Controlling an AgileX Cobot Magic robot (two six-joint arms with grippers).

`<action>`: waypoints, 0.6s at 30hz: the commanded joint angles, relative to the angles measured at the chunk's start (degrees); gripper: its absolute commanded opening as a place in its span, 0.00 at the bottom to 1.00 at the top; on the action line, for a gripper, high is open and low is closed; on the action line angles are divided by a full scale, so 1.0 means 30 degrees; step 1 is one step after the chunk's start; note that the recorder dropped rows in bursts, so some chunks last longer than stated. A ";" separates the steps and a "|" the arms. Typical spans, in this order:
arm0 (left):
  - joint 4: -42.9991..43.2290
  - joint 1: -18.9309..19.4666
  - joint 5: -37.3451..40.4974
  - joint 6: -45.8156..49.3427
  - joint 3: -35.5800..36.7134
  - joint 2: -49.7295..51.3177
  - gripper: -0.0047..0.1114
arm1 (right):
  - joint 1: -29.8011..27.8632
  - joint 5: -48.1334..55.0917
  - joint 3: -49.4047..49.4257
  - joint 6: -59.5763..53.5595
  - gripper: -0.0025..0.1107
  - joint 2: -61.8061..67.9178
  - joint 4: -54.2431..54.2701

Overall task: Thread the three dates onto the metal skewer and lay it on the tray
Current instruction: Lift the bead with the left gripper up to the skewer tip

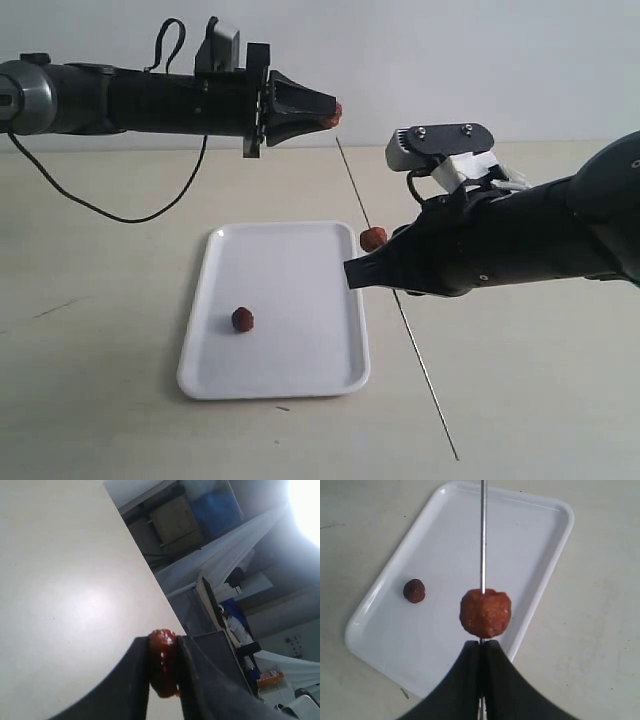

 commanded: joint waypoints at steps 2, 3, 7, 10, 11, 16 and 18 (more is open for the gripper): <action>-0.0101 -0.0074 0.0147 -0.0080 0.0007 -0.0116 0.20 | 0.0041 -0.0661 -0.0156 -0.0333 0.02 -0.0005 0.0092; -0.0031 -0.0074 0.0147 -0.0123 0.0007 -0.0116 0.20 | 0.0041 -0.0956 -0.0156 -0.0246 0.02 -0.0005 0.0092; 0.0149 -0.0074 0.0147 -0.0215 0.0007 -0.0116 0.20 | 0.0041 -0.1058 -0.0285 -0.0165 0.02 0.0069 0.0092; 0.0185 -0.0074 0.0147 -0.0210 0.0007 -0.0116 0.20 | 0.0041 -0.0898 -0.0497 -0.0165 0.02 0.0364 0.0150; 0.0187 -0.0074 0.0147 -0.0256 0.0007 -0.0116 0.20 | 0.0041 -0.0938 -0.0508 -0.0199 0.02 0.0588 0.0191; 0.0224 -0.0074 0.0147 -0.0277 0.0007 -0.0116 0.20 | 0.0041 -0.1103 -0.0866 -0.0199 0.02 0.1406 0.0297; 0.0224 -0.0074 0.0147 -0.0277 0.0007 -0.0116 0.20 | 0.0041 -0.1021 -0.1132 -0.0199 0.02 0.1611 0.0297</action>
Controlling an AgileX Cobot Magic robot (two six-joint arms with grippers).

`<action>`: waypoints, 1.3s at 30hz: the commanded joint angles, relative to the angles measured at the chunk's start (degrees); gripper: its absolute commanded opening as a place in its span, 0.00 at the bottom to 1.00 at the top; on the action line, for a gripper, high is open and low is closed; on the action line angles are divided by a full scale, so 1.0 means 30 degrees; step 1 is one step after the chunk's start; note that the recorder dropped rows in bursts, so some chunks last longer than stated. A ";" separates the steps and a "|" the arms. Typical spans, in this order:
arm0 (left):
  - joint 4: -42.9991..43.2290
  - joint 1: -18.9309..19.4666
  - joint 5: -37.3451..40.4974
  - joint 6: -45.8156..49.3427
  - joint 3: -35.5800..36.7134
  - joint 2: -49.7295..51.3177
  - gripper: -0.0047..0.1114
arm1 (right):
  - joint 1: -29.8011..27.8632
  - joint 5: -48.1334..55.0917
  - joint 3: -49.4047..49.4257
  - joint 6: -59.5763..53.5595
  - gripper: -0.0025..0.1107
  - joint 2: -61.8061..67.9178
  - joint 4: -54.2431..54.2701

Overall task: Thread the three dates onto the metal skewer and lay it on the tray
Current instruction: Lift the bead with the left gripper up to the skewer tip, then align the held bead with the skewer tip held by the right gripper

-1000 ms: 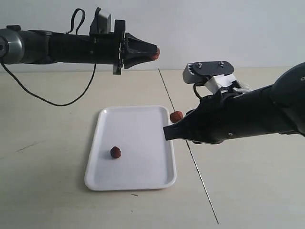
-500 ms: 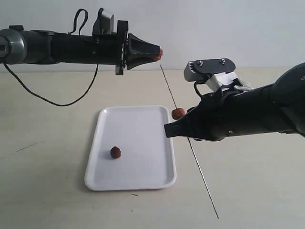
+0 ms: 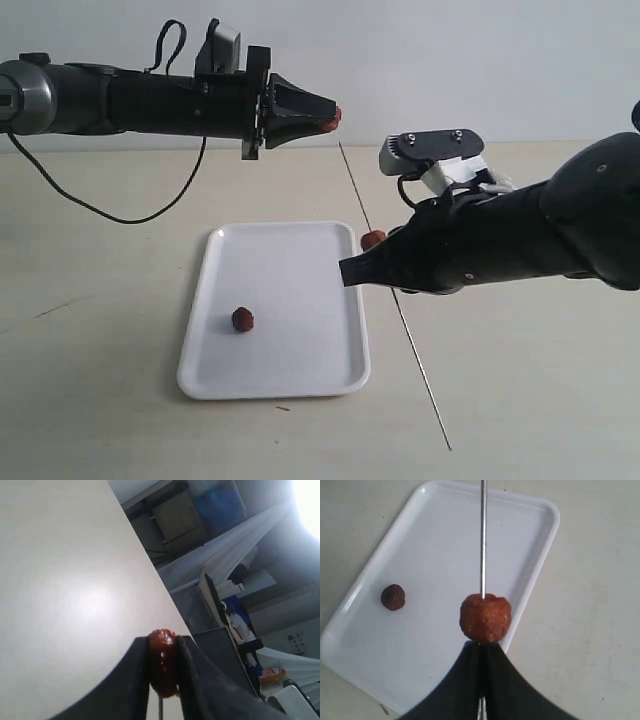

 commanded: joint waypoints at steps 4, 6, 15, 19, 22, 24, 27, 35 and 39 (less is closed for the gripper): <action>0.0034 -0.0074 0.0147 -0.0132 0.0007 -0.0116 0.20 | 0.0041 0.0079 -0.0931 -0.0079 0.02 0.0613 0.0116; 0.0034 -0.0074 0.0147 -0.0132 0.0007 -0.0116 0.20 | 0.0041 0.0011 -0.0931 -0.0079 0.02 0.0699 0.0116; 0.0067 -0.0074 0.0147 0.0011 0.0007 -0.0116 0.20 | 0.0041 0.0078 -0.0931 -0.0079 0.02 0.0731 0.0116; 0.0582 -0.0074 0.0147 0.0201 0.0007 -0.0116 0.20 | 0.0041 0.0111 -0.0931 -0.0079 0.02 0.0731 0.0116; 0.0931 -0.0074 0.0147 0.0201 0.0007 -0.0116 0.20 | 0.0041 0.0111 -0.0931 -0.0079 0.02 0.0731 0.0116; 0.0895 -0.0074 0.0147 0.0201 0.0007 -0.0116 0.20 | 0.0041 0.0111 -0.0931 -0.0079 0.02 0.0731 0.0116; 0.0940 -0.0074 0.0147 0.0201 0.0007 -0.0116 0.20 | 0.0041 0.0055 -0.0931 -0.0118 0.02 0.0731 0.0116; 0.1342 -0.0607 0.0147 0.0201 0.0007 -0.0116 0.20 | 0.0041 -0.0114 -0.0931 -0.0117 0.02 0.0731 0.0116; 0.1422 -0.0926 0.0147 0.0201 0.0007 -0.0116 0.20 | 0.0041 -0.0259 -0.0931 -0.0074 0.02 0.0731 0.0116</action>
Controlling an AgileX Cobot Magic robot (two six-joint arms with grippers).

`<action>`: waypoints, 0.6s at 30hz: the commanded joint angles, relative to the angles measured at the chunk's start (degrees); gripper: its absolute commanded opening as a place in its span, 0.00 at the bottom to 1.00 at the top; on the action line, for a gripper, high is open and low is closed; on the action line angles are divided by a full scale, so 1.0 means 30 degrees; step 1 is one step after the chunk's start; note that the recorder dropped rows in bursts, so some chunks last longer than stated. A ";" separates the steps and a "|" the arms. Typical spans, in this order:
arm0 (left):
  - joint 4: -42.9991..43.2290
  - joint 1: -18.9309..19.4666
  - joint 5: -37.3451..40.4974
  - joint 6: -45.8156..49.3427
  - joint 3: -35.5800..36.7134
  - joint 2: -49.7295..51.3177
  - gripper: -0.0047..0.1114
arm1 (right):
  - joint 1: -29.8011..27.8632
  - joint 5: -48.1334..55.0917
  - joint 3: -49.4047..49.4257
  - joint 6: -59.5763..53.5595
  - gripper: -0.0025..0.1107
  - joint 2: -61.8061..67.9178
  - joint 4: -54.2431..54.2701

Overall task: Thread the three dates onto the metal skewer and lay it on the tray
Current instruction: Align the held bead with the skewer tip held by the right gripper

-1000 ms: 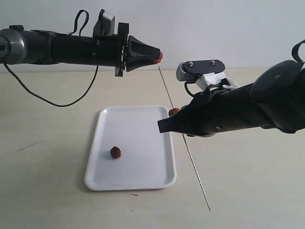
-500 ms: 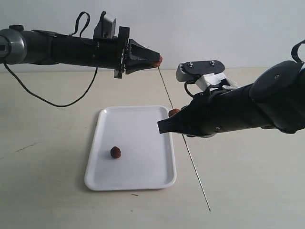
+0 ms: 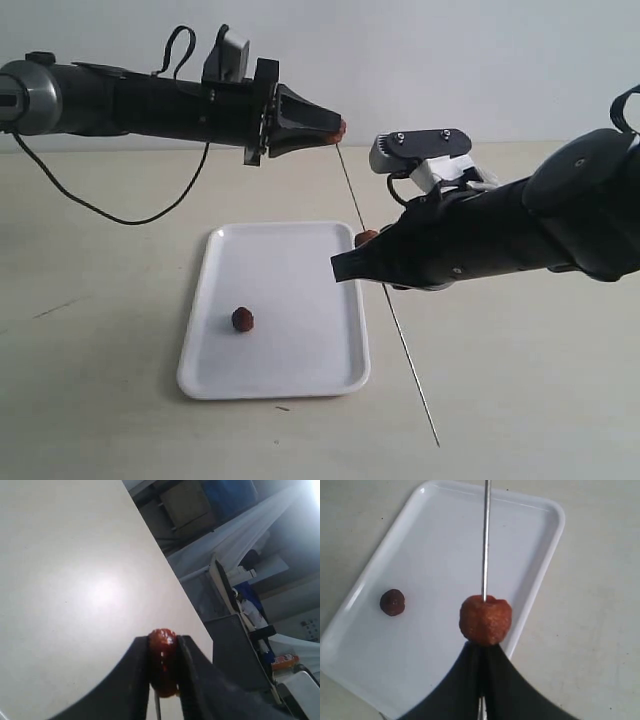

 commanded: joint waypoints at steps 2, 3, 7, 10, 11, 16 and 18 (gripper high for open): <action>0.0549 -0.0590 0.0338 0.0086 0.0007 -0.0116 0.20 | 0.0041 -0.0632 -0.0156 -0.0074 0.02 -0.0075 0.0037; 0.0642 -0.0626 0.0338 0.0049 0.0007 -0.0116 0.20 | 0.0041 -0.0744 -0.0156 -0.0074 0.02 -0.0075 0.0037; 0.1061 -0.0701 0.0338 -0.0206 0.0007 -0.0116 0.20 | 0.0041 -0.1207 -0.0156 -0.0074 0.02 -0.0075 0.0037; 0.1073 -0.0743 0.0338 -0.0284 0.0007 -0.0116 0.20 | 0.0041 -0.1245 -0.0312 -0.0074 0.02 -0.0075 0.0037; 0.1073 -0.0743 0.0338 -0.0284 0.0007 -0.0116 0.20 | 0.0041 -0.1293 -0.0387 -0.0074 0.02 -0.0075 0.0037; 0.1292 -0.0807 0.0338 -0.0329 0.0007 -0.0116 0.20 | 0.0041 -0.1601 -0.0716 -0.0074 0.02 -0.0075 0.0037; 0.1292 -0.0807 0.0338 -0.0329 0.0007 -0.0116 0.20 | 0.0041 -0.1637 -0.0893 -0.0074 0.02 -0.0075 0.0037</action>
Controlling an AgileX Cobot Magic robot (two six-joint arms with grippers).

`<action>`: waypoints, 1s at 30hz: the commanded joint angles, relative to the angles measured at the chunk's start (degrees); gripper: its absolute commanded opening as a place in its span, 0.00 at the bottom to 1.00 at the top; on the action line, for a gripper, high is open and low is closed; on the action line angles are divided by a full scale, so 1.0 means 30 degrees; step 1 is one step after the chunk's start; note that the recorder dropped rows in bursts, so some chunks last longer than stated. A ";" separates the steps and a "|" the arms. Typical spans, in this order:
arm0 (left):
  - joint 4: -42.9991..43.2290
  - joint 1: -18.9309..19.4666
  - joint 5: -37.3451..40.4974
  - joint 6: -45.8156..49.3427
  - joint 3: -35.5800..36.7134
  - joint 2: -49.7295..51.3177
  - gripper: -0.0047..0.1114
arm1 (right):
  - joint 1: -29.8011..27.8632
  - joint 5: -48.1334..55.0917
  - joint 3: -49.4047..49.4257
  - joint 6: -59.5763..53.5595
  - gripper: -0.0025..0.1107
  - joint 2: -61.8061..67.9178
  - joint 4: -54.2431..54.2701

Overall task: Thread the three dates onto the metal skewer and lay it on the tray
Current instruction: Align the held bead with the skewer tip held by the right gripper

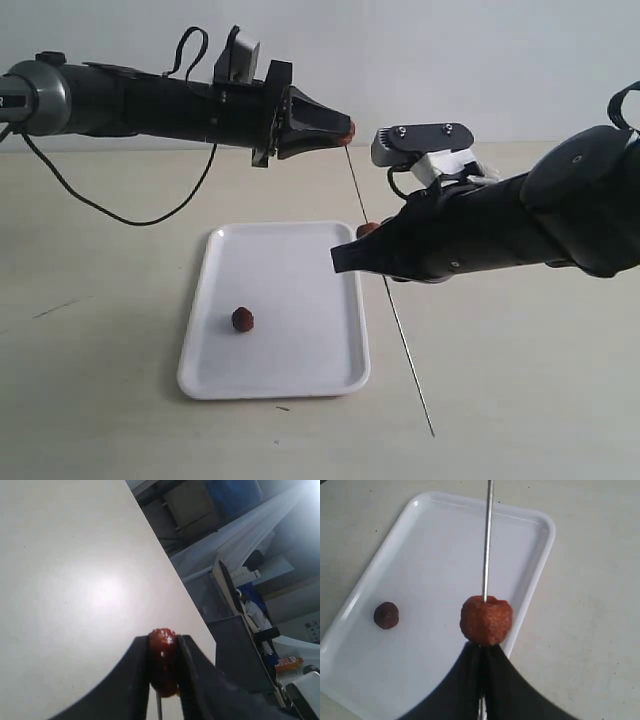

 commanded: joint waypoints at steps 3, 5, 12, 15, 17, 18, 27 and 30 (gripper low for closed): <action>0.1168 -0.0404 0.0929 -0.0131 0.0007 -0.0074 0.20 | 0.0041 -0.1147 -0.1139 -0.0215 0.02 -0.0084 -0.0008; 0.1168 -0.0404 0.0929 -0.0131 0.0007 -0.0074 0.20 | 0.0041 -0.1147 -0.1399 -0.0215 0.02 -0.0084 -0.0008; 0.1166 -0.1020 0.0929 -0.0131 0.0007 -0.0074 0.20 | 0.0041 -0.1156 -0.2067 -0.0183 0.02 0.0032 -0.0008; 0.1203 -0.1097 0.0929 -0.0131 0.0007 -0.0074 0.20 | 0.0041 -0.1726 -0.2067 -0.0183 0.02 0.0200 -0.0008; 0.1368 -0.1173 0.0929 -0.0131 0.0007 -0.0074 0.20 | 0.0041 -0.2093 -0.2067 -0.0183 0.02 0.0232 -0.0008; 0.1451 -0.1166 0.0929 -0.0131 0.0007 -0.0074 0.20 | 0.0041 -0.2345 -0.2067 -0.0183 0.02 0.0207 -0.0008; 0.1602 -0.1166 0.0929 0.0100 0.0007 -0.0074 0.21 | 0.0041 -0.2566 -0.2067 -0.0183 0.02 0.0207 -0.0008; 0.1602 -0.1166 0.0929 0.0138 0.0007 -0.0074 0.31 | 0.0041 -0.2348 -0.2067 -0.0183 0.02 0.0207 -0.0008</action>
